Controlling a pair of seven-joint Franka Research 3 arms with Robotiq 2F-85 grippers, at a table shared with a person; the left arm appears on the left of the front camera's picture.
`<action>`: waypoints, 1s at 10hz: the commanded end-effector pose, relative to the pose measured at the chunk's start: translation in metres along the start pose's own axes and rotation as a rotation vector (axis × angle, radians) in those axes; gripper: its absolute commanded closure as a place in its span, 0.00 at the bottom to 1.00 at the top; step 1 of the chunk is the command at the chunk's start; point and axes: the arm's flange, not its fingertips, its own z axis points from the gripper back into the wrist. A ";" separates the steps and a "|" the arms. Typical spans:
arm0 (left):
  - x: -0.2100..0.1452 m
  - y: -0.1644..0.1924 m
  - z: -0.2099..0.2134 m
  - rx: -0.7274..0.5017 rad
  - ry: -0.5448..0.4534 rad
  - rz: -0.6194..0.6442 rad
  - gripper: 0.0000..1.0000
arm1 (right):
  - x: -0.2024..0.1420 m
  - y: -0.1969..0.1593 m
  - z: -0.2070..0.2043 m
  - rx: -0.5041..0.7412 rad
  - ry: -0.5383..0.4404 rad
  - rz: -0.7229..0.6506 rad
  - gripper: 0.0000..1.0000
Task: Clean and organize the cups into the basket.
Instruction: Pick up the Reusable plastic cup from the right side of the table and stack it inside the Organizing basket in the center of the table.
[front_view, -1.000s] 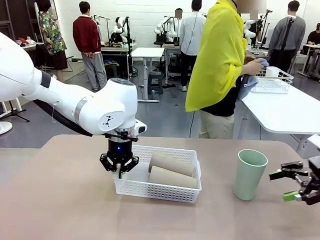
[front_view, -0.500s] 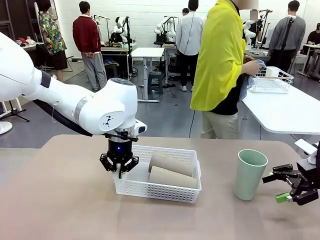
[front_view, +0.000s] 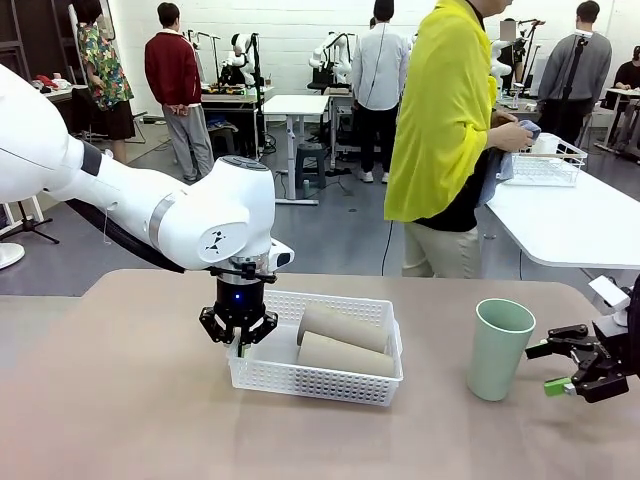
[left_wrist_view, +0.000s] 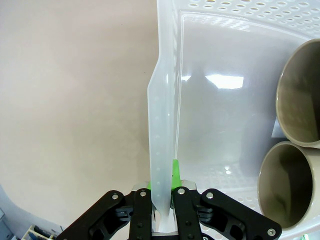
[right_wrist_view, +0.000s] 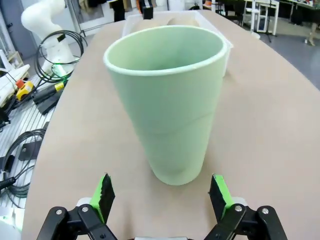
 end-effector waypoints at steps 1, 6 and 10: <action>-0.001 0.002 -0.004 0.009 0.006 -0.008 1.00 | 0.000 -0.011 -0.021 0.013 0.007 -0.024 0.00; -0.001 0.002 -0.004 0.009 0.006 -0.008 1.00 | -0.003 -0.023 -0.032 0.016 0.000 -0.034 0.00; -0.001 0.002 -0.004 0.009 0.006 -0.008 1.00 | -0.003 -0.031 -0.036 -0.002 -0.006 -0.038 0.00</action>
